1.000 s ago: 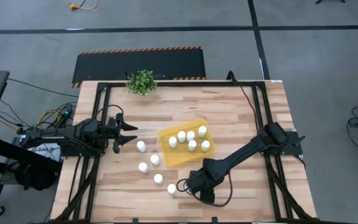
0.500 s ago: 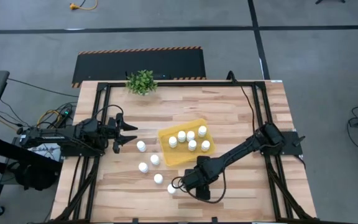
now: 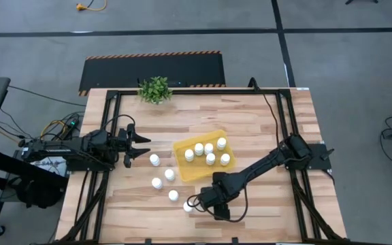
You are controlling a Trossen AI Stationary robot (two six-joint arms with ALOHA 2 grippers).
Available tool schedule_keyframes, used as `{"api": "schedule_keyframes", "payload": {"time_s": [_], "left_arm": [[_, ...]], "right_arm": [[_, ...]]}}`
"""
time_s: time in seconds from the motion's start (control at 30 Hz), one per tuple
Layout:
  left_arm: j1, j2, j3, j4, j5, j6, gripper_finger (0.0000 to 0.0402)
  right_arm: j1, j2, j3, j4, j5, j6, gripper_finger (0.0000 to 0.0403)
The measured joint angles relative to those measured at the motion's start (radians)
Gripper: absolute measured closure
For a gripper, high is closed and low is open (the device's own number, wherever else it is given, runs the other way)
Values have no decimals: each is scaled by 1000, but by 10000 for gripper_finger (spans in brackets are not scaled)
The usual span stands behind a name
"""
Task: Pick and place pill bottles into a basket
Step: Put the white pill bottle into the yellow bin
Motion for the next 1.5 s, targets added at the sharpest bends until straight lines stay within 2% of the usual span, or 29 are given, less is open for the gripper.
{"api": "schedule_keyframes", "payload": {"time_s": [1.5], "left_arm": [[0,0,0,0,0,0,207]], "right_arm": [[-7,0,0,120,-1,-134,162]]}}
